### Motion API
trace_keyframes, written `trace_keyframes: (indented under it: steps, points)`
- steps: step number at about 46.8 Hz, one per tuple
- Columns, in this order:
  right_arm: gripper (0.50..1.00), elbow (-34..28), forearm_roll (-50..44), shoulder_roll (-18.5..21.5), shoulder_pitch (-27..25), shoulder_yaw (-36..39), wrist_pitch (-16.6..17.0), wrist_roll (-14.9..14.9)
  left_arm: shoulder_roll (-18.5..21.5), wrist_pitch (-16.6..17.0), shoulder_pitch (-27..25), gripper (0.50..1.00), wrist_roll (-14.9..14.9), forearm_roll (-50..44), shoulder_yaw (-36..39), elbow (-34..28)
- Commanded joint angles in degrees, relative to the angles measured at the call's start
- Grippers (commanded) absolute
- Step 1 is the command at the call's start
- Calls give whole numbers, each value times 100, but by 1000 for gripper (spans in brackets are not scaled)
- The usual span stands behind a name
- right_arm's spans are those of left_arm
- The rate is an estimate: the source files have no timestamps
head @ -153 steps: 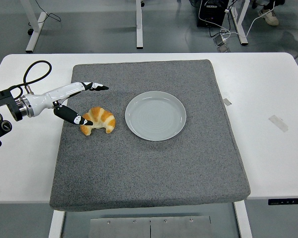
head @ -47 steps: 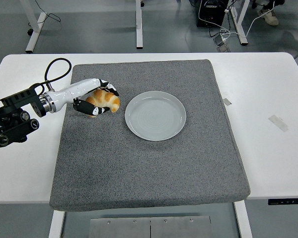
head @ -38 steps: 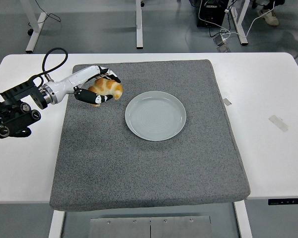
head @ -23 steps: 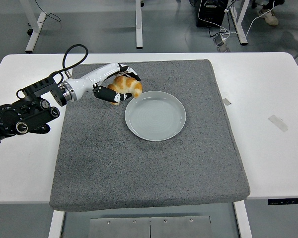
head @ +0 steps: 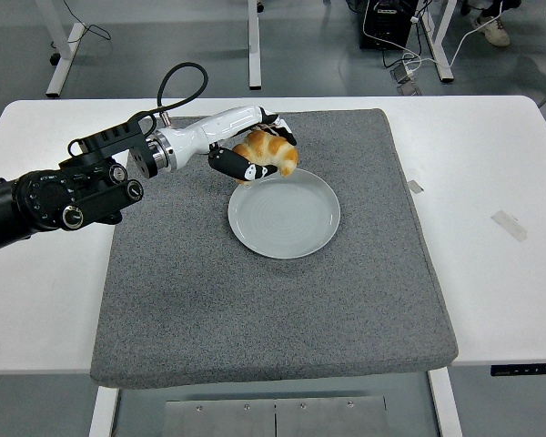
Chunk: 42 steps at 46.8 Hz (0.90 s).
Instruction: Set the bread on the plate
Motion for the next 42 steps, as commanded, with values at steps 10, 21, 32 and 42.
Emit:
trace_keyframes:
  steps: [10,21,32,42]
  points:
    - [1000,0,0,0,-1,1,0,0,-143,9,76,574,-9,17,194,254]
    - [1000,0,0,0,-1,10,0,0,-310,27,129,575,-27,17,458,324]
    - [1000,0,0,0,-1,10,0,0,-671,27,270,575,-27,70,502,641]
    - [1000,0,0,0,-1,10,0,8,-934,36,305,575,-44,70,713,904]
